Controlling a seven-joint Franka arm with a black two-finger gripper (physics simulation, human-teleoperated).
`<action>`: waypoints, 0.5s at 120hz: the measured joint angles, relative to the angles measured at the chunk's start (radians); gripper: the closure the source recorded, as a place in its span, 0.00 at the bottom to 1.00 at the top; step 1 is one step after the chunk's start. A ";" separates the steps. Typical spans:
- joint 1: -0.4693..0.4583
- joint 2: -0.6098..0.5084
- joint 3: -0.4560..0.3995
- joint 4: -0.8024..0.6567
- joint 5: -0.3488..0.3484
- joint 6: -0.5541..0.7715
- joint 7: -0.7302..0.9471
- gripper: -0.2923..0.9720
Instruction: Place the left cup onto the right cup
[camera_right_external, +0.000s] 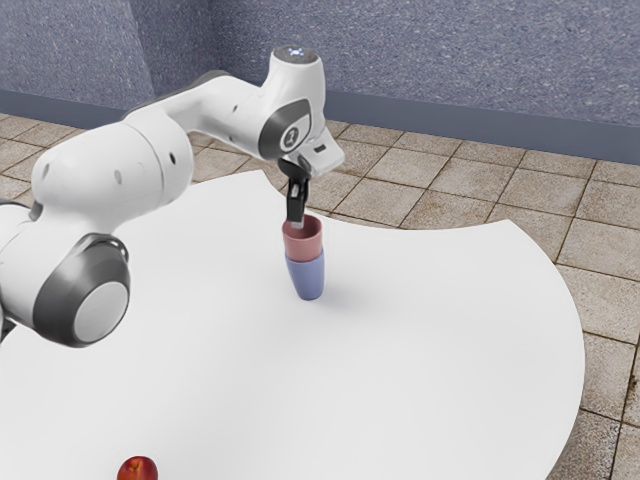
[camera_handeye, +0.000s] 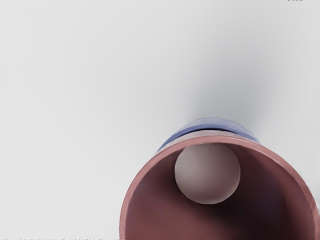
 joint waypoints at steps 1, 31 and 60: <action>0.000 -0.006 0.000 -0.007 -0.002 -0.002 0.000 0.28; 0.002 -0.322 0.011 -0.292 -0.034 -0.098 -0.010 0.25; 0.011 -0.561 0.011 -0.483 0.009 -0.145 -0.042 0.24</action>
